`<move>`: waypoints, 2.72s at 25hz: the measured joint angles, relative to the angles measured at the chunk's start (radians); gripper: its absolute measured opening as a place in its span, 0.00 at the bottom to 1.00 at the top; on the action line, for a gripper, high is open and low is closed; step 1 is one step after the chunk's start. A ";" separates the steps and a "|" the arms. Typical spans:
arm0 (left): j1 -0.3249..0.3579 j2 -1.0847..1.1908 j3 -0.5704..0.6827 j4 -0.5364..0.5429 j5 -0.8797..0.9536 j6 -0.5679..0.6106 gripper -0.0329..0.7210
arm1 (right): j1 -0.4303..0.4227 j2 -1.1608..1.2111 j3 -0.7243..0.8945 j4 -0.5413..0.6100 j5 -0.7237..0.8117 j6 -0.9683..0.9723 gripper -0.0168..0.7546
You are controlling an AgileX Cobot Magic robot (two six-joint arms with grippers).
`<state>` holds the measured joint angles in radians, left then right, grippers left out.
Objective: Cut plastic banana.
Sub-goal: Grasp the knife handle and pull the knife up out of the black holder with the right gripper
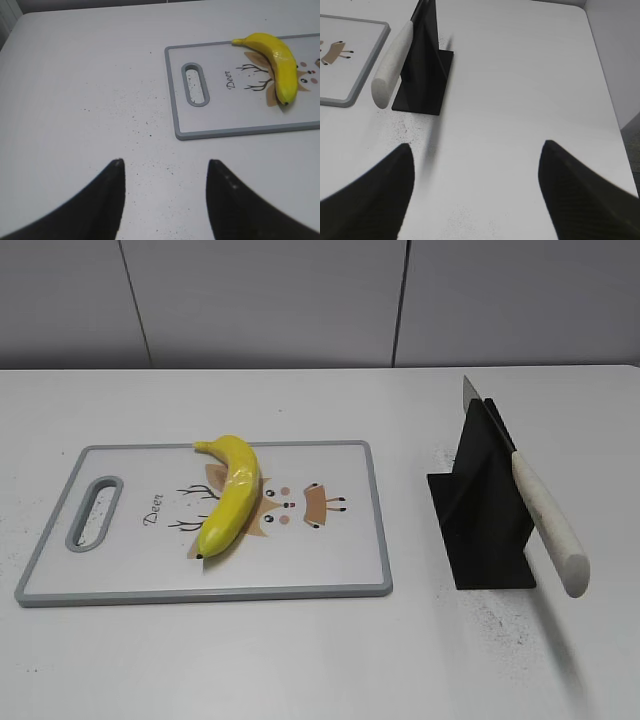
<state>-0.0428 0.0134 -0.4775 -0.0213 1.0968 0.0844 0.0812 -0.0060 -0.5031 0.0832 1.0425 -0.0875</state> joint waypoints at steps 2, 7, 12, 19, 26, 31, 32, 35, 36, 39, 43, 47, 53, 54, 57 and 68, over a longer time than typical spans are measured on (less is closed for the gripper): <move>0.000 0.000 0.000 0.000 0.000 0.000 0.71 | 0.000 0.000 0.000 0.000 0.000 0.000 0.78; 0.000 0.000 0.000 0.000 0.000 0.000 0.71 | 0.000 0.000 0.000 0.000 0.000 0.000 0.78; 0.000 0.000 0.000 0.000 0.000 0.000 0.70 | 0.000 0.000 0.000 0.000 0.001 0.000 0.78; 0.000 0.000 0.000 0.000 0.000 0.000 0.70 | 0.000 0.000 0.000 0.000 0.001 0.000 0.78; 0.000 0.000 0.000 0.000 0.000 0.000 0.70 | 0.000 0.000 0.000 0.000 0.001 0.000 0.78; 0.000 0.000 0.000 0.000 0.000 0.000 0.70 | 0.000 0.000 0.000 -0.001 0.001 0.000 0.78; 0.000 0.000 0.000 0.000 0.000 0.000 0.70 | 0.000 0.000 0.000 -0.003 0.001 0.000 0.78; 0.000 0.000 0.000 0.000 0.000 0.000 0.70 | 0.000 0.000 0.000 -0.003 0.001 0.000 0.78; 0.000 0.000 0.000 0.000 0.000 0.000 0.69 | 0.000 0.000 0.000 -0.003 0.001 0.000 0.78; 0.000 0.000 0.000 0.000 0.000 0.000 0.69 | 0.000 0.000 0.000 -0.009 0.001 0.000 0.78; 0.000 0.000 0.000 0.000 0.000 0.000 0.69 | 0.000 0.000 0.000 -0.012 0.000 0.000 0.78; 0.000 0.000 0.000 0.000 0.000 0.000 0.69 | 0.000 0.067 -0.029 -0.012 0.003 0.013 0.78; 0.000 0.000 0.000 0.000 0.000 0.000 0.69 | 0.000 0.287 -0.124 -0.012 0.012 0.019 0.78; 0.000 0.000 0.000 0.000 0.000 0.000 0.69 | 0.000 0.330 -0.144 -0.012 0.016 0.021 0.78; 0.000 0.000 0.000 0.000 0.000 0.000 0.69 | 0.000 0.452 -0.204 -0.012 0.046 0.057 0.78; 0.000 0.000 0.000 0.000 0.000 0.000 0.68 | 0.014 0.843 -0.396 -0.010 0.167 0.136 0.78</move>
<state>-0.0428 0.0134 -0.4775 -0.0213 1.0968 0.0844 0.0956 0.8372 -0.8995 0.0728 1.2099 0.0488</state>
